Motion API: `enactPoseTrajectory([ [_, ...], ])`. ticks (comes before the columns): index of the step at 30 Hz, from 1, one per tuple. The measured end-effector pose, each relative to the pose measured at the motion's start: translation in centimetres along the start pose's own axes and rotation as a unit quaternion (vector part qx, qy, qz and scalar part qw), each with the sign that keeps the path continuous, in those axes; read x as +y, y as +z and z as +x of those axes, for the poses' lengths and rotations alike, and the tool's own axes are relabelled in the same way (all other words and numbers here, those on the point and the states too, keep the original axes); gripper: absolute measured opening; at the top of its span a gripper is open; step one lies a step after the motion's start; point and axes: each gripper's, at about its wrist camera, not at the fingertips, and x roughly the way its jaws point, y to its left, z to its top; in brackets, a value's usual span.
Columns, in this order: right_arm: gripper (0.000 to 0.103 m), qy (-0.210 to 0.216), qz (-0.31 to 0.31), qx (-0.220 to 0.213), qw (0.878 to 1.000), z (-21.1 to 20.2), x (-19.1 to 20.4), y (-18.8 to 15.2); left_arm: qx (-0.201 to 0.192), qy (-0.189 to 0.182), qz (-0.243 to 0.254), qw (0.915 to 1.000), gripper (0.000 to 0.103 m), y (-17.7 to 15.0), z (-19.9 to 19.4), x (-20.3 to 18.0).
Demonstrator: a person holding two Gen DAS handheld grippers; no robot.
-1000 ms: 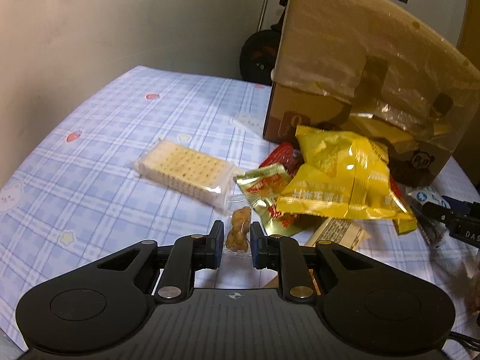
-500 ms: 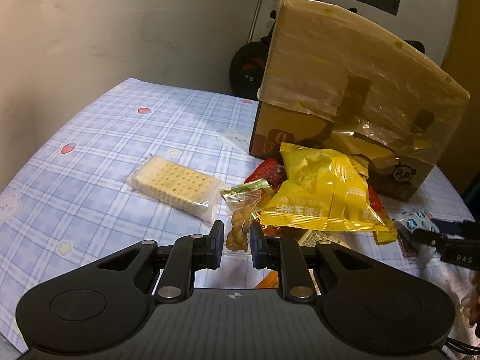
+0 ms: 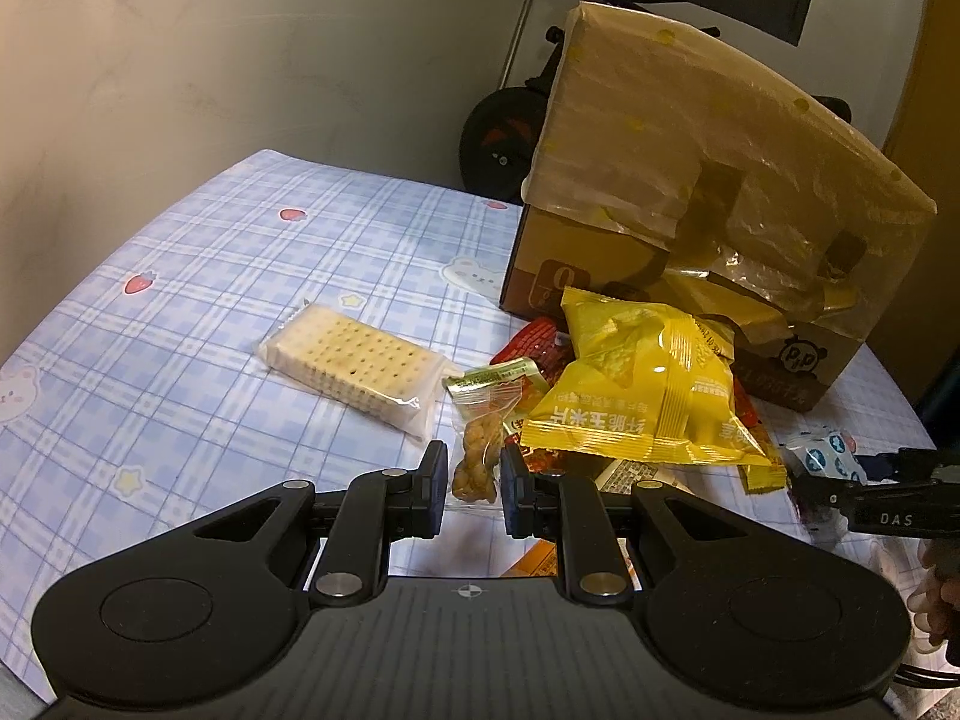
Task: Organize snacks
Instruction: 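Lift both held packs up over the open box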
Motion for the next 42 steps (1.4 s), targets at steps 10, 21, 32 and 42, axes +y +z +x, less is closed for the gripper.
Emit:
enactPoseTrajectory([
  [10,0.05,0.011,0.031,-0.041,0.999,-2.7,-0.5,0.6,-0.025,-0.02,0.026,0.9991,0.02,2.1,-1.1,-1.4],
  [21,0.05,0.01,0.028,-0.168,0.985,-10.2,-0.6,5.4,-0.091,-0.063,0.057,0.9921,0.02,7.8,-3.9,-4.2],
  [32,0.05,0.007,-0.006,-0.241,0.971,-13.5,-0.6,13.7,-0.154,-0.109,0.098,0.9771,0.02,16.4,-4.6,-8.7],
  [42,0.05,-0.018,-0.005,-0.197,0.98,-8.1,-0.7,20.0,-0.141,-0.112,0.139,0.9738,0.02,22.6,1.7,-13.6],
])
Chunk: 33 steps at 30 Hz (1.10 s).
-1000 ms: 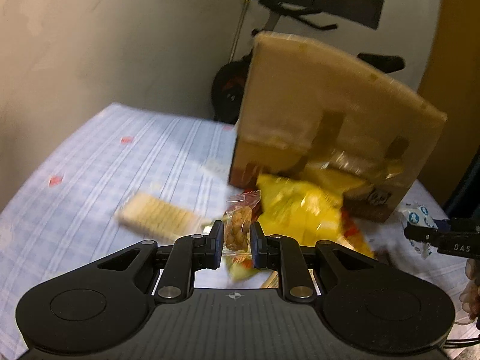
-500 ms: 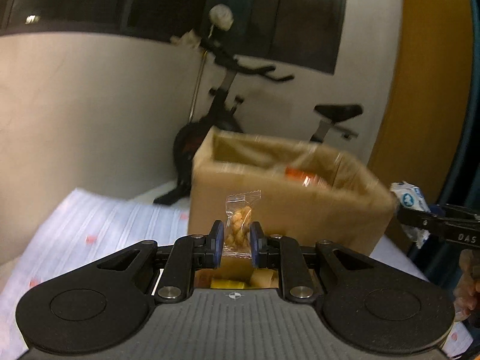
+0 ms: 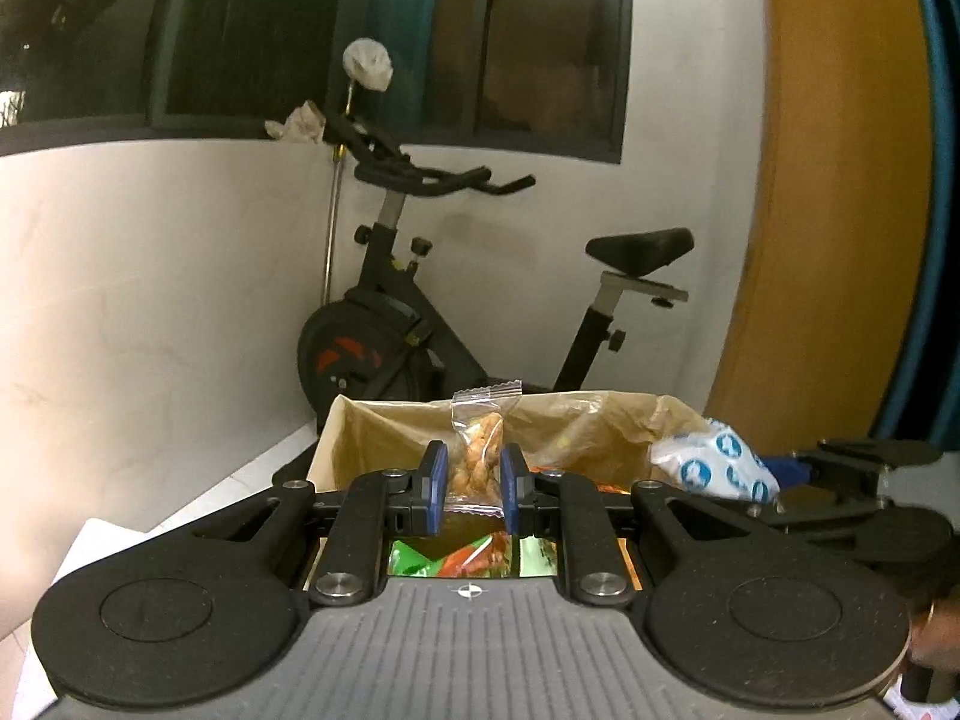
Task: Organize snacks
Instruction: 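Lift both held packs up over the open box, then open both grippers to drop the packs into the box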
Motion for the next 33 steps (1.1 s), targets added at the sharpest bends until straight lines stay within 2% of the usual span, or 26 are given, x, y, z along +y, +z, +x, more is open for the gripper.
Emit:
enactPoseTrajectory([
  [6,0.05,-0.017,0.007,0.035,0.999,3.1,0.0,-0.4,0.039,0.022,-0.008,0.999,0.02,-0.5,4.1,1.4],
  [11,0.052,-0.022,0.008,0.058,0.998,4.5,-0.1,-0.8,0.042,0.029,-0.009,0.9987,0.022,-1.2,4.0,2.7],
  [13,0.056,-0.024,0.014,0.058,0.998,4.6,-0.3,-1.0,0.044,0.023,-0.009,0.9988,0.036,-1.4,3.9,3.1],
  [14,0.065,-0.024,0.016,0.052,0.998,4.4,-0.3,-1.0,0.041,0.022,-0.01,0.9989,0.047,-1.4,3.7,3.2],
  [15,0.076,-0.023,0.017,0.044,0.999,4.1,-0.4,-1.0,0.037,0.023,-0.011,0.999,0.054,-1.4,3.4,3.2],
  [16,0.079,-0.024,0.018,0.037,0.999,3.8,-0.4,-1.1,0.031,0.024,-0.012,0.9992,0.056,-1.4,2.9,3.2],
  [19,0.08,-0.022,0.024,0.019,0.999,2.9,-0.3,-0.8,0.023,0.019,-0.009,0.9995,0.056,-1.3,2.0,3.0],
  [23,0.086,-0.021,0.03,0.0,0.999,1.7,-0.1,-0.4,0.015,0.023,0.014,0.9995,0.056,-1.2,0.8,2.3],
  [33,0.089,-0.013,0.046,-0.011,0.999,-1.1,0.7,-1.3,0.012,0.028,0.02,0.9993,0.057,-2.7,-2.8,2.9],
])
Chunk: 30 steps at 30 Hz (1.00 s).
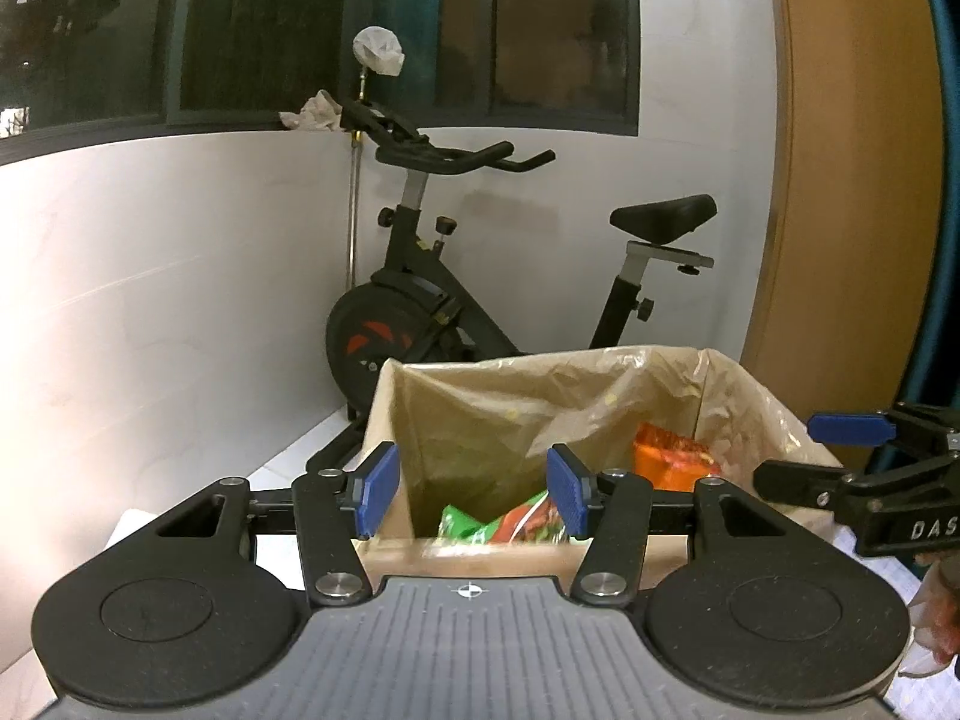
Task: Organize snacks
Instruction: 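Open both grippers to drop the packs into the box, then move both open grippers back down to the snacks on the table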
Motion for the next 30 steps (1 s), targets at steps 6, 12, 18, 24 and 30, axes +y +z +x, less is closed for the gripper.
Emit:
enactPoseTrajectory([
  [6,0.089,0.016,0.018,-0.014,1.0,-2.1,0.2,-1.5,0.002,-0.004,-0.021,0.9998,0.057,-1.8,-2.7,1.4],
  [12,0.089,0.021,0.034,-0.03,0.999,-4.0,0.1,-3.0,0.001,0.016,-0.045,0.9988,0.064,-4.1,-5.3,2.7],
  [18,0.089,0.019,0.063,-0.036,0.997,-5.4,-0.5,-4.3,0.012,0.035,-0.076,0.9965,0.064,-6.3,-6.8,3.8],
  [24,0.089,0.011,0.057,-0.035,0.998,-6.6,-0.8,-6.2,0.03,0.054,-0.093,0.9938,0.064,-8.9,-7.4,3.9],
  [30,0.089,0.006,0.023,-0.006,1.0,-6.6,-0.8,-9.3,0.062,0.061,-0.129,0.9878,0.064,-12.0,-6.7,3.9],
])
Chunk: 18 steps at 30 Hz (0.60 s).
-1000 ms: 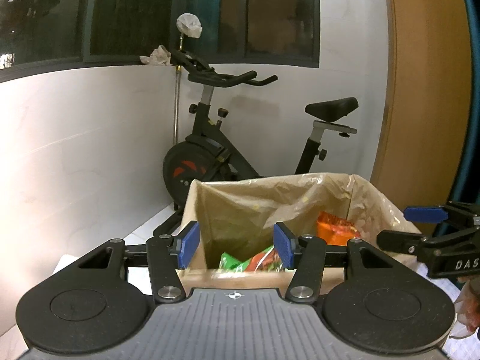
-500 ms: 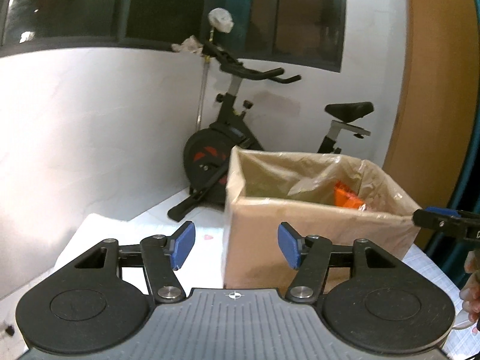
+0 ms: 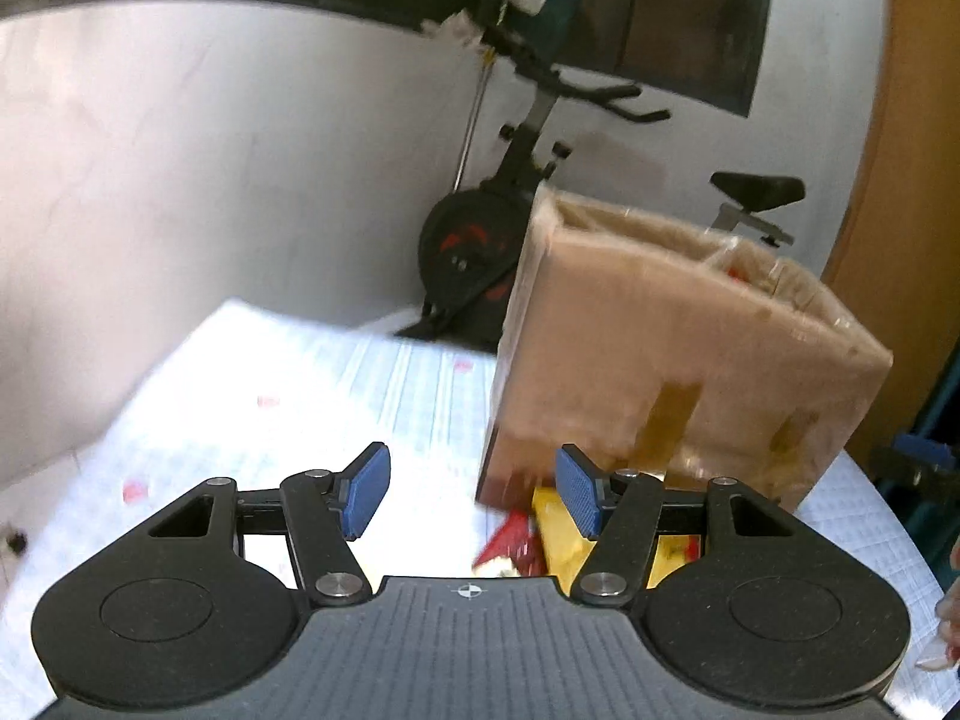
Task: Organize snacks
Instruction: 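Move both open grippers back down to the snacks on the table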
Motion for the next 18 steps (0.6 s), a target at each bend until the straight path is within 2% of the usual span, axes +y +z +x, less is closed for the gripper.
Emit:
enactPoseTrajectory([
  [4,0.088,-0.008,-0.022,0.032,0.999,0.8,0.2,-2.9,0.021,0.011,-0.018,0.9996,0.064,-2.1,0.6,0.2],
  [11,0.077,-0.022,0.0,0.122,0.992,3.3,-0.1,-8.6,0.04,0.032,-0.026,0.9984,0.064,-4.3,0.9,0.9],
  [15,0.072,-0.032,0.018,0.162,0.986,4.4,-0.3,-10.7,0.044,0.04,-0.031,0.9977,0.064,-5.3,0.8,1.4],
  [18,0.072,-0.042,0.008,0.178,0.983,5.1,0.1,-11.4,0.049,0.043,-0.037,0.9972,0.064,-5.6,1.0,1.6],
])
